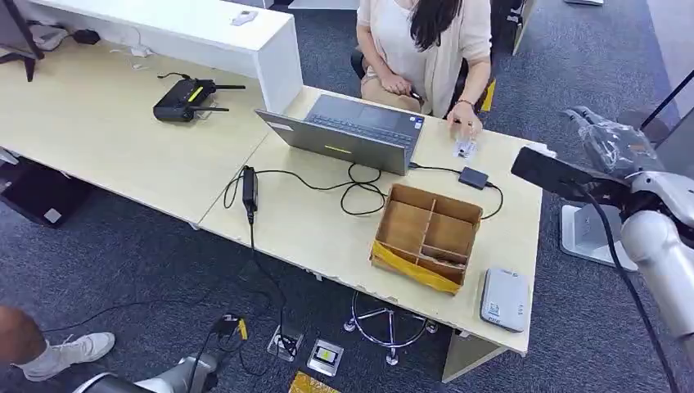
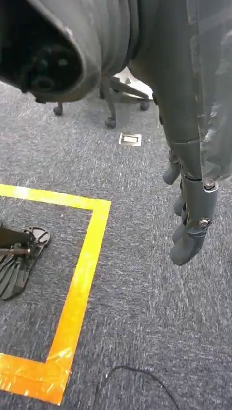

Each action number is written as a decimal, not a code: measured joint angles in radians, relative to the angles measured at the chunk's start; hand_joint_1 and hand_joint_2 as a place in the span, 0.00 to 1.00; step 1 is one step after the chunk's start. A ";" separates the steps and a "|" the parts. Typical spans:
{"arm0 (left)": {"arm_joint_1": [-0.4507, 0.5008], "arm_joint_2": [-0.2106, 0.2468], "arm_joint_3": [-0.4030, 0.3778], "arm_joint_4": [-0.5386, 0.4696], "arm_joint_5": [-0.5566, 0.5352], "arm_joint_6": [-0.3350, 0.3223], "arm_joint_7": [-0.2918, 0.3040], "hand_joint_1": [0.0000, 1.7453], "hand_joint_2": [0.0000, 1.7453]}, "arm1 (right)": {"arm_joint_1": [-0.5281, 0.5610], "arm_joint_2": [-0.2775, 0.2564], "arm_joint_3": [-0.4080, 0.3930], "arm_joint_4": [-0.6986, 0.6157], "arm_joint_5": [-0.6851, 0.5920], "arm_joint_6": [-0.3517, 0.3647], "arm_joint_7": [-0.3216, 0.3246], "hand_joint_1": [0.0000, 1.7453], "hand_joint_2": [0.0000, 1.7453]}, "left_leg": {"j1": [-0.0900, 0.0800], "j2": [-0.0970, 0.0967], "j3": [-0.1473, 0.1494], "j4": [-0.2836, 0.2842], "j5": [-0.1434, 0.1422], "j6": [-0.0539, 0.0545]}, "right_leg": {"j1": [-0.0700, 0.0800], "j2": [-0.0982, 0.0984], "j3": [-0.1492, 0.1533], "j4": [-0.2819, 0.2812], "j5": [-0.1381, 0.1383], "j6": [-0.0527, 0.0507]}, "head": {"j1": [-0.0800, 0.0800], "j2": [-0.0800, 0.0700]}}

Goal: Pass the card to the sensor for recognition and then transmit it.

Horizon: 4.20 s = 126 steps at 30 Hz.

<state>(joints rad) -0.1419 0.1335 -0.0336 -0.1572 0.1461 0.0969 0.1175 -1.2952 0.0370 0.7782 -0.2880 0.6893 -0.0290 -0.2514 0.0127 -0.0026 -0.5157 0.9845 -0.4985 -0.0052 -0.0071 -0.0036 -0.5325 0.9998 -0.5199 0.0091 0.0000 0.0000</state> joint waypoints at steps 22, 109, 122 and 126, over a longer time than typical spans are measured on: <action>0.018 0.011 0.000 0.002 0.042 -0.002 -0.022 0.00 0.00 | 0.098 -0.153 -0.104 -0.014 -0.157 -0.007 -0.135 0.00 0.00 | 0.000 0.000 0.000 0.001 0.000 0.000 | 0.000 0.000 0.000 0.000 0.000 0.000 | 0.000 0.000; 0.032 -0.002 0.001 0.002 0.106 0.046 -0.010 0.00 0.00 | 0.762 -0.153 -0.176 -0.986 0.139 -0.058 0.294 0.00 1.00 | 0.000 0.000 0.000 0.001 0.000 0.000 | 0.000 -0.001 0.000 0.002 0.000 0.000 | 0.000 0.000; 0.031 -0.006 0.000 0.002 0.098 0.042 -0.010 0.00 0.00 | 0.712 -0.064 -0.167 -0.797 0.124 -0.147 0.283 0.00 1.00 | 0.000 0.000 0.000 0.001 0.000 0.000 | 0.000 -0.001 0.000 0.003 0.000 0.000 | 0.000 0.000; 0.029 -0.006 0.000 0.002 0.096 0.042 -0.010 0.00 0.00 | 0.690 -0.042 -0.167 -0.741 0.124 -0.160 0.275 0.00 1.00 | 0.000 0.000 0.000 0.001 0.000 0.000 | 0.000 -0.001 0.000 0.003 0.000 0.000 | 0.000 0.000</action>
<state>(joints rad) -0.1130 0.1270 -0.0336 -0.1549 0.2419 0.1389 0.1076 -0.6047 -0.0046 0.6111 -1.0285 0.8129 -0.1888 0.0240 0.0129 -0.0026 -0.5159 0.9856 -0.4984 -0.0053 -0.0069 -0.0042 -0.5325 1.0023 -0.5200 0.0089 0.0000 0.0000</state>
